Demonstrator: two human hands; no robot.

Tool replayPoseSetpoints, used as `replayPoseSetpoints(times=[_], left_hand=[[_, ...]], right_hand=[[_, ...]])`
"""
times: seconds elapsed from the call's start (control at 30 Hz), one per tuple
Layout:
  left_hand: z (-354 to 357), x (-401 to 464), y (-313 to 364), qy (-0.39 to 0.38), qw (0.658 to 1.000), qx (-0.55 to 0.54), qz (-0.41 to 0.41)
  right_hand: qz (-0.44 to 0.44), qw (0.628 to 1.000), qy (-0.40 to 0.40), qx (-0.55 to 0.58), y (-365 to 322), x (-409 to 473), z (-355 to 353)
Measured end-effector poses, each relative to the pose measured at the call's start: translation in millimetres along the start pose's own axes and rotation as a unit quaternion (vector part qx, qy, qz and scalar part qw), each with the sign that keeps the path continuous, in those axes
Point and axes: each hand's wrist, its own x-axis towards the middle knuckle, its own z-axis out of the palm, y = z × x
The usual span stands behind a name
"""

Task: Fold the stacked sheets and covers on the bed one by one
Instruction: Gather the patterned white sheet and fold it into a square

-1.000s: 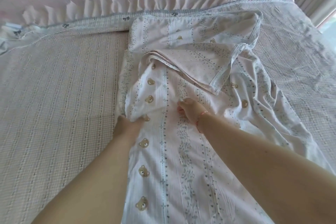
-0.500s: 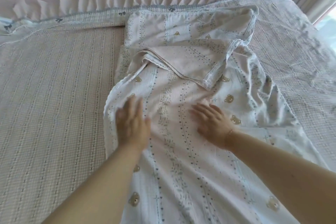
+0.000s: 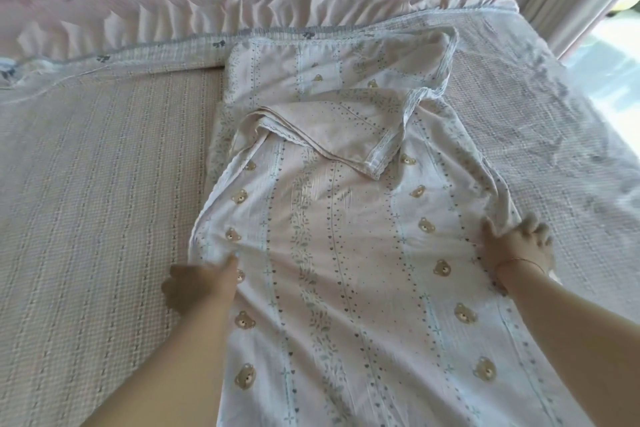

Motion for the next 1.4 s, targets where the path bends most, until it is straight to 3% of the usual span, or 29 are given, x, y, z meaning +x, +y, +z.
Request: replayPoseSetpoints(times=[0.07, 0.13, 0.3, 0.43, 0.57, 0.67, 0.73, 0.9, 0.97, 1.2, 1.4], left_hand=[[-4, 2, -3, -0.070, 0.994, -0.056, -0.062], [-6, 6, -8, -0.146, 0.982, -0.109, -0.048], [-38, -6, -17, -0.282, 0.927, -0.248, -0.010], [-76, -20, -34, -0.339, 0.908, -0.247, -0.010], [-100, -32, -58, -0.427, 0.890, -0.136, -0.080], [-96, -21, -65, -0.453, 0.885, -0.014, -0.104], [-90, -20, -57, -0.433, 0.898, 0.025, -0.071], [-61, -4, -28, -0.269, 0.960, -0.074, -0.022], [-48, 7, -19, -0.223, 0.966, -0.129, -0.033], [-51, 2, 1, -0.380, 0.895, -0.218, -0.084], [-104, -23, 34, -0.442, 0.847, -0.296, 0.013]], right_hand=[[0.077, 0.996, -0.035, 0.005, 13, 3, 1], [0.110, 0.991, -0.064, 0.048, 23, 6, 4], [0.035, 0.970, -0.131, 0.203, 32, -3, -25], [0.029, 0.943, -0.179, 0.279, 54, -15, -57], [0.086, 0.930, -0.314, 0.172, 87, -26, -74], [0.087, 0.931, -0.348, 0.064, 91, -21, -73], [0.087, 0.935, -0.340, 0.049, 77, -10, -71], [0.118, 0.933, -0.270, 0.204, 24, 10, -61], [0.116, 0.926, -0.256, 0.253, 5, 15, -53], [0.115, 0.881, -0.294, 0.353, -23, 3, -50], [0.070, 0.862, -0.297, 0.405, -39, -11, -98]])
